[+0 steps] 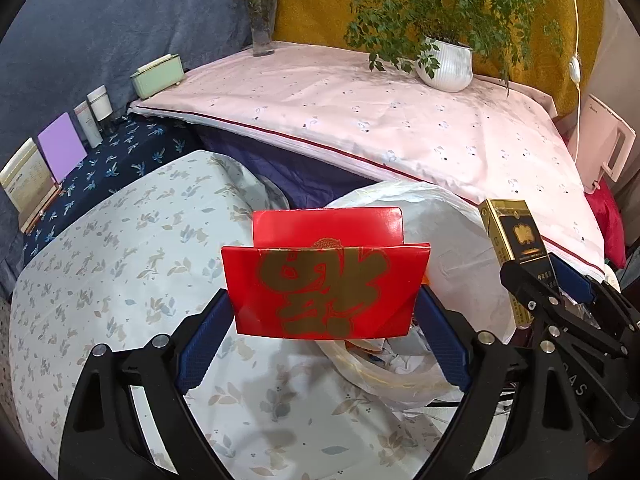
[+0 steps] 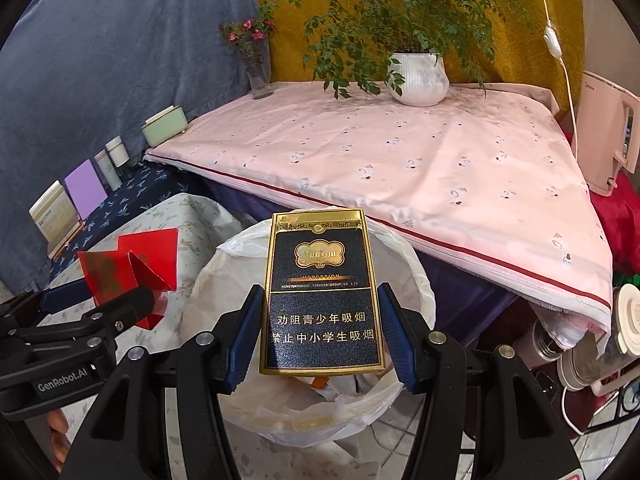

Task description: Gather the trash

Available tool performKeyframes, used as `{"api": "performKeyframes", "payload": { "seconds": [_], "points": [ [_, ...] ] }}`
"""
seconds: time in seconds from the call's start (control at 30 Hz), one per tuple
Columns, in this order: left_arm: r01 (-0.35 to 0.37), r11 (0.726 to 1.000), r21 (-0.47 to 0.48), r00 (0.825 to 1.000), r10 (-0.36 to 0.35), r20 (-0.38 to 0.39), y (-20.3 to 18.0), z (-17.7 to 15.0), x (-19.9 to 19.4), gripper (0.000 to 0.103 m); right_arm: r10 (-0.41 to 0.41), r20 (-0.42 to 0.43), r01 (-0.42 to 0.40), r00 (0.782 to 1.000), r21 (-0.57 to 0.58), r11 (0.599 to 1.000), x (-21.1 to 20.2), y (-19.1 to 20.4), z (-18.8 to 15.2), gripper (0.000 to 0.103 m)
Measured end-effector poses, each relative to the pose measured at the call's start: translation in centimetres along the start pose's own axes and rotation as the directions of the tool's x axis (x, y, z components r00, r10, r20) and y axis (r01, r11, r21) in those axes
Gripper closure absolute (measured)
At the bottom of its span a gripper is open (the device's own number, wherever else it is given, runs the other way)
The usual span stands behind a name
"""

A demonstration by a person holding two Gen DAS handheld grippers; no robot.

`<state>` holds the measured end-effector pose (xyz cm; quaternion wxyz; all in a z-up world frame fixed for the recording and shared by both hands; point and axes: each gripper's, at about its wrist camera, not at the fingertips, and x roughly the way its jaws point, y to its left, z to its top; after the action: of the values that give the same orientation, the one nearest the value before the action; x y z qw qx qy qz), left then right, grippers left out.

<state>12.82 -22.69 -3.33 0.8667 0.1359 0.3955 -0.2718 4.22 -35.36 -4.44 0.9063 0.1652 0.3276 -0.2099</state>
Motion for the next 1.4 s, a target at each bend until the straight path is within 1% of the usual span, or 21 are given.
{"api": "performKeyframes", "payload": {
  "seconds": [0.27,0.43,0.67,0.77,1.07,1.13,1.3,1.4],
  "points": [
    [0.012,1.0,0.003,1.0,-0.012,-0.027,-0.6,0.0,1.5,0.016,-0.006,-0.006,0.006,1.0,0.0,1.0,0.7,-0.7,0.3,0.048],
    [0.007,1.0,-0.014,0.999,-0.008,-0.044,-0.3,0.1,2.1,0.013,-0.007,0.004,0.007,1.0,0.006,1.0,0.8,-0.6,0.5,0.046],
    [-0.004,1.0,-0.024,0.999,0.003,-0.042,0.5,0.1,1.8,0.013,-0.004,0.004,0.004,1.0,0.002,1.0,0.7,-0.4,0.8,0.046],
    [-0.01,0.999,-0.03,0.999,0.009,-0.032,0.9,0.0,1.3,0.013,-0.001,0.001,0.001,1.0,-0.005,1.0,0.5,-0.1,0.9,0.041],
    [-0.044,0.997,-0.057,0.999,0.043,-0.012,2.3,-0.7,-0.4,0.013,0.017,-0.003,-0.018,1.0,-0.036,0.999,-1.1,1.1,0.9,0.035],
    [-0.05,0.996,-0.068,0.999,0.049,-0.012,2.7,-1.0,-0.8,0.013,0.019,-0.012,-0.02,1.0,-0.046,0.999,-1.3,1.3,0.7,0.033],
    [-0.088,0.993,-0.077,0.996,0.087,-0.012,3.5,-1.9,-1.8,0.011,0.009,-0.024,-0.011,1.0,-0.083,0.996,-2.3,1.8,0.1,0.021],
    [-0.105,0.992,-0.07,0.995,0.105,-0.004,3.6,-2.4,-2.5,0.011,0.007,-0.045,-0.01,0.999,-0.086,0.996,-2.9,2.0,-0.1,0.019]
  ]
}}
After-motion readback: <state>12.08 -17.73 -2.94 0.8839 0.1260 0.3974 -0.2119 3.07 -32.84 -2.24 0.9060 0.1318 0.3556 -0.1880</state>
